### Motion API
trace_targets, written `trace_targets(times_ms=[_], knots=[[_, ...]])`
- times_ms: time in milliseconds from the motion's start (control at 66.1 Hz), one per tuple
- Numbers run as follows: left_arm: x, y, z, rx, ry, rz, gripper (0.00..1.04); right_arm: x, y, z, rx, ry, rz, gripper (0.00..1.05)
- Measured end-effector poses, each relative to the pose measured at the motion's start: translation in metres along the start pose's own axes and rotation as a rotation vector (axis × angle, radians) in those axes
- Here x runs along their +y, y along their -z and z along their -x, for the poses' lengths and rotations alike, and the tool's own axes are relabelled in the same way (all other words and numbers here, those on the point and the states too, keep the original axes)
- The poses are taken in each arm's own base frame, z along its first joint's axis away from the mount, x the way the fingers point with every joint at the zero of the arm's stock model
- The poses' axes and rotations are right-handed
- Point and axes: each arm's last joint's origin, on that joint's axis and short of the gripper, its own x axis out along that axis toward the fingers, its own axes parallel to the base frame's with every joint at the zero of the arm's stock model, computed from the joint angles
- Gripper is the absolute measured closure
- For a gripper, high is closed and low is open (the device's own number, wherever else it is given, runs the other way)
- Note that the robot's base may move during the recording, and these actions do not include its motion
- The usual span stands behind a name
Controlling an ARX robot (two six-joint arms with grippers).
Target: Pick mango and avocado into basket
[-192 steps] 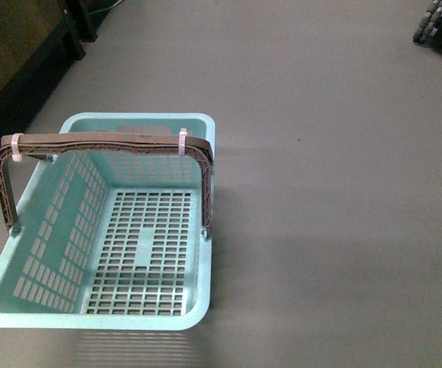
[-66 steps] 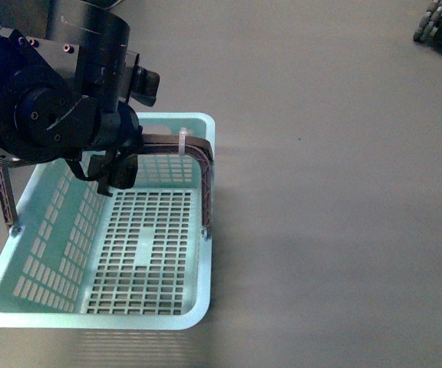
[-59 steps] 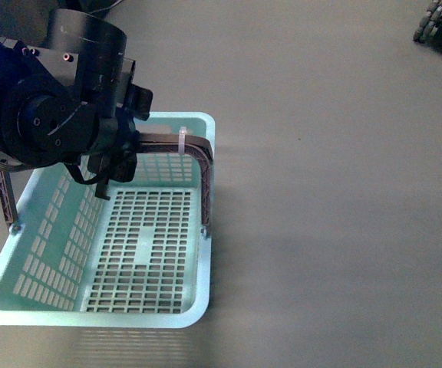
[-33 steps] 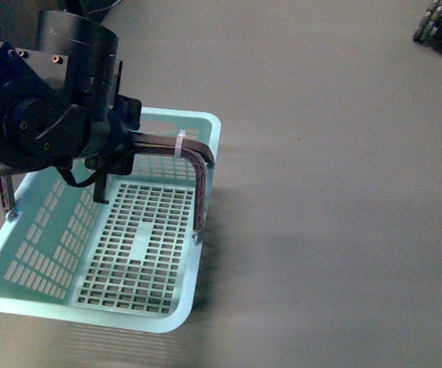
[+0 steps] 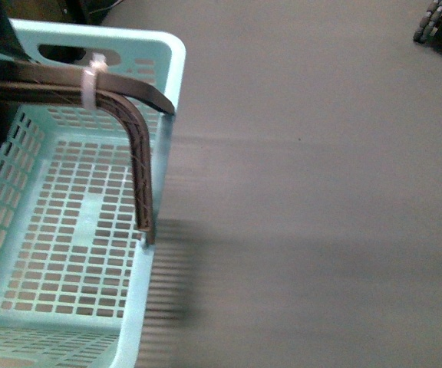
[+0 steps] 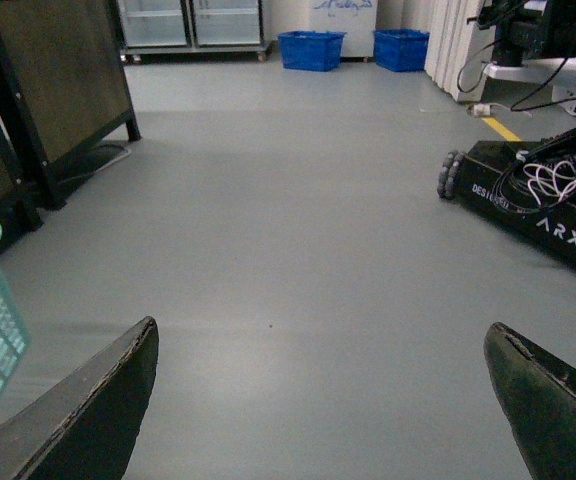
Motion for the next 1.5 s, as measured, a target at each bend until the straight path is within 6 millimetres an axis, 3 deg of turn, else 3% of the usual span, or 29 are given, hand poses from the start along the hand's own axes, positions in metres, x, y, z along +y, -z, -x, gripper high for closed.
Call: trace_targets(times_ms=[181,287,1497], knots=[[-0.03,-0.017,0.081,-0.057,0.093,0.035,0.78,0.0,0.0,0.0,0.0,0.0,0.0,0.09],[-0.034,-0.02,0.1,-0.059,0.121,0.047,0.78,0.0,0.0,0.0,0.0,0.0,0.0,0.09],[-0.036,-0.02,0.102,-0.054,0.129,0.058,0.78,0.0,0.0,0.0,0.0,0.0,0.0,0.09]])
